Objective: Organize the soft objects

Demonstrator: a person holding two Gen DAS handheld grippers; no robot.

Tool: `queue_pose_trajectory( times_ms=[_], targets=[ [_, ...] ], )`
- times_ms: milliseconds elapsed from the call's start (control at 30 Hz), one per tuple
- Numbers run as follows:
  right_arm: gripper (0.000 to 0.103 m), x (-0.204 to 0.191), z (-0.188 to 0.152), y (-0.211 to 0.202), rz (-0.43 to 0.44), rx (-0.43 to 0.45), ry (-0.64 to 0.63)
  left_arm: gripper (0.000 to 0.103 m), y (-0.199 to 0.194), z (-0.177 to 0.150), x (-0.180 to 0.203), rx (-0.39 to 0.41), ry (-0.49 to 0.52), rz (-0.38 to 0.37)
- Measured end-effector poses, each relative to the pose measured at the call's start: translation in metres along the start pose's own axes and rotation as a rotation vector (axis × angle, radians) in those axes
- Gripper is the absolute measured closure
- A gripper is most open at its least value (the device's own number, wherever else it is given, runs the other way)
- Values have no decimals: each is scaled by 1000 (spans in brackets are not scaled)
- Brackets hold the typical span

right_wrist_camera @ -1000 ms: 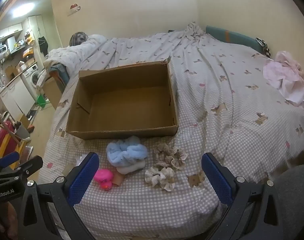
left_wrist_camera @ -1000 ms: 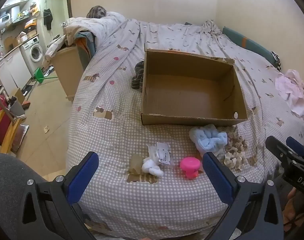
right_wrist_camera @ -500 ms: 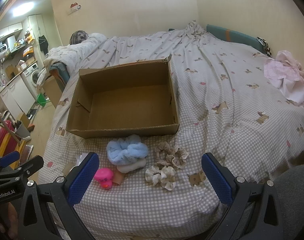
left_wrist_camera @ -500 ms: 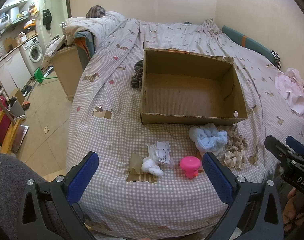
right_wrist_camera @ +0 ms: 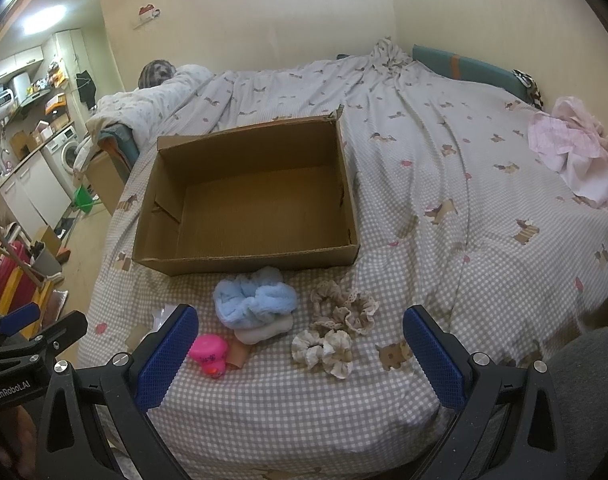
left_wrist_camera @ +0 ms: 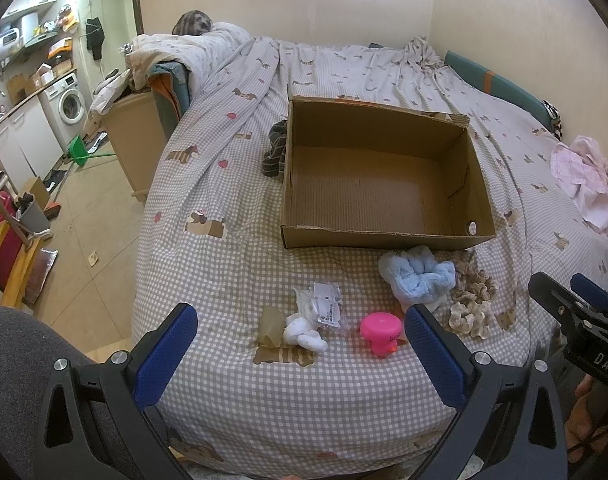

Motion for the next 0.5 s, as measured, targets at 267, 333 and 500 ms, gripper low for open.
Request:
queue_pose_trajectory(
  times_ms=[267,333,500],
  targets=[
    [0,-1,-1,1,0,1,0,0,1,0,1,0,1,-1],
    [0,-1,0,0,0,0,-2,0,1,0,0,2,0,0],
    [0,-1,-1,1,0,0,-2,0,1,0,-1,5,-6,0]
  ],
)
Point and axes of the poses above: each gripper's, at about its wrist camera, not at the fingertips, and y roughly the way its jaws point, x to its right, z to its top, the point moved 5 cm from there along y, roughly the way its jaws point, and after that the axes turned 11 degrees about y, right-handed, at the moved point
